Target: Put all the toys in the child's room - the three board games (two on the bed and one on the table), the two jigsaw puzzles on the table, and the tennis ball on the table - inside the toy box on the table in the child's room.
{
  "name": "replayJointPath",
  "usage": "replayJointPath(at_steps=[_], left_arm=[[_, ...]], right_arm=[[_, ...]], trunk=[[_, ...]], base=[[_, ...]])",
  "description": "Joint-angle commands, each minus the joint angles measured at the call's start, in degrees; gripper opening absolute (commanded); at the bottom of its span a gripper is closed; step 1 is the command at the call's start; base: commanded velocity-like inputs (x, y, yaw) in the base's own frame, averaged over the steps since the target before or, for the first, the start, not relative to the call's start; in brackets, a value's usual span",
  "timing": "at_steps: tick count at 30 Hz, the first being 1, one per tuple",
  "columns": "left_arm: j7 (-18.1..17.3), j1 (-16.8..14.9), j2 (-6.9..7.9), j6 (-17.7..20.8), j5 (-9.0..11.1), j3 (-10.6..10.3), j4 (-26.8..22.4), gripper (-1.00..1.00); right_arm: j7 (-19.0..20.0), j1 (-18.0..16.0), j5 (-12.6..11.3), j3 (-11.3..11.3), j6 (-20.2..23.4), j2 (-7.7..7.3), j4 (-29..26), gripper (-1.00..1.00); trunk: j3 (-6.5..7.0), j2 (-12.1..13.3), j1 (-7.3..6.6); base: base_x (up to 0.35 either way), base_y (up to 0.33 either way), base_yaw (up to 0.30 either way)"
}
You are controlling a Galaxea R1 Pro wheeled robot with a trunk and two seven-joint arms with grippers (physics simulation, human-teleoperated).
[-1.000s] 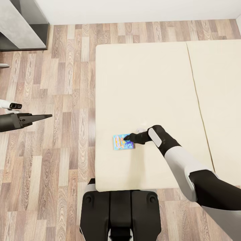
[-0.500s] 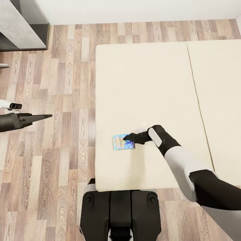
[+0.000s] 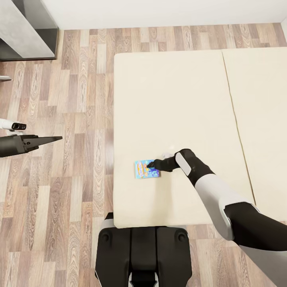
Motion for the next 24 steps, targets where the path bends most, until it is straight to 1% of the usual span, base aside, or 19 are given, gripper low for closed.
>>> replayJointPath(at_steps=[1,7,24], left_arm=[[-0.24,-0.03,0.01,0.61,-0.05,-0.02,0.0,1.0],[-0.24,-0.03,0.01,0.61,-0.05,-0.02,0.0,1.0],[-0.24,-0.03,0.01,0.56,-0.22,-0.02,0.0,1.0]], right_arm=[[0.57,0.01,0.44,0.16,-0.02,0.02,0.03,1.0],[1.54,0.01,0.46,0.21,-0.06,0.04,0.03,1.0],[1.69,0.01,0.5,0.17,-0.14,-0.01,0.03,1.0]], trunk=[[-0.07,-0.06,0.05],[-0.07,-0.06,0.05],[-0.07,-0.06,0.05]], base=[[0.0,0.0,0.0],[0.0,0.0,0.0],[0.0,0.0,0.0]])
